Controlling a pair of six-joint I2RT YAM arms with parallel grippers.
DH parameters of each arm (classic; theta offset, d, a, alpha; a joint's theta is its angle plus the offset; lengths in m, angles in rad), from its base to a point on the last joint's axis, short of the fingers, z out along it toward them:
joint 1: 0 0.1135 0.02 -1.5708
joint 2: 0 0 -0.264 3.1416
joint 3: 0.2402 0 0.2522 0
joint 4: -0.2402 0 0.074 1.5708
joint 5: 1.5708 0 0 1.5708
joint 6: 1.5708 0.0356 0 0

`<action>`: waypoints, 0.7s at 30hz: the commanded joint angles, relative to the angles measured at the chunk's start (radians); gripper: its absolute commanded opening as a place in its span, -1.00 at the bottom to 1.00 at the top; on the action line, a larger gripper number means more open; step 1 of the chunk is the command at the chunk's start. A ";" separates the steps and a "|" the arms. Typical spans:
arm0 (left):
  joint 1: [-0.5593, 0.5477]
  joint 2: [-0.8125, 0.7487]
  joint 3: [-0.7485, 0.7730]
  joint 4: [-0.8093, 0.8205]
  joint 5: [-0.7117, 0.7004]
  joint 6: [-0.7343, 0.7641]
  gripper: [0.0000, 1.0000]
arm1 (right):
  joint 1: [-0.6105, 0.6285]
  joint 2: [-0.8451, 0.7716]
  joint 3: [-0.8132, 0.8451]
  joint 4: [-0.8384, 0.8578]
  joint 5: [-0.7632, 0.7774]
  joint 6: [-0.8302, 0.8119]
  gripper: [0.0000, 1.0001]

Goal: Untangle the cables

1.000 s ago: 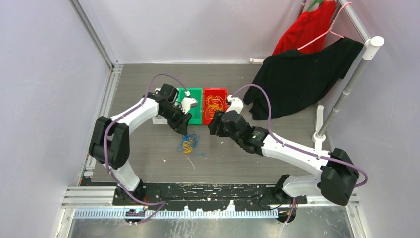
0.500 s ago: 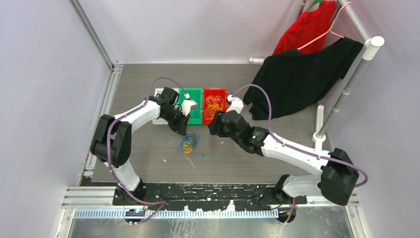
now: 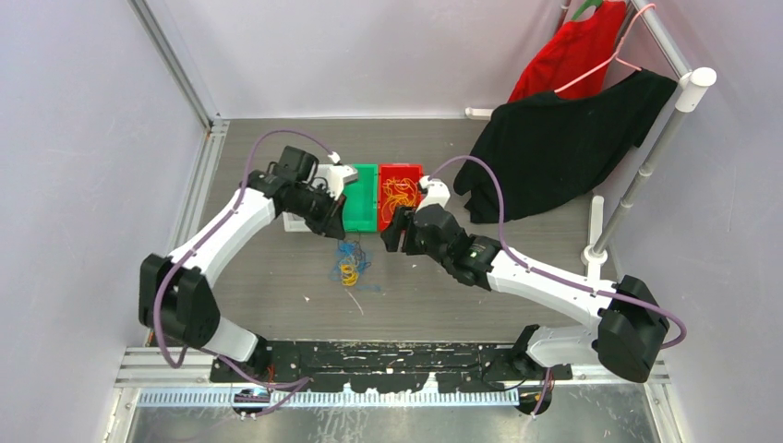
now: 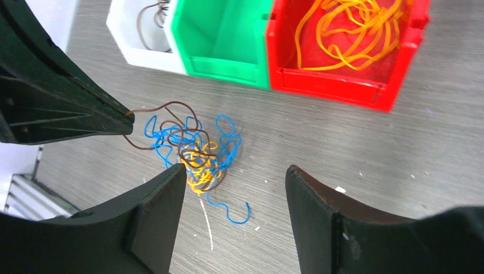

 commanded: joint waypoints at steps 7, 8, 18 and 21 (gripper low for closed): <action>-0.002 -0.206 0.172 -0.236 0.124 -0.151 -1.00 | 0.097 0.001 0.008 0.401 -0.131 -0.233 0.61; -0.003 -0.215 0.188 -0.254 0.130 -0.156 -1.00 | 0.098 0.017 0.021 0.401 -0.131 -0.229 0.60; -0.029 -0.283 0.247 -0.334 0.193 -0.182 -1.00 | 0.116 0.128 0.102 0.461 -0.062 -0.191 0.56; -0.041 -0.287 0.254 -0.333 0.195 -0.187 -1.00 | 0.124 0.154 0.113 0.496 -0.058 -0.174 0.54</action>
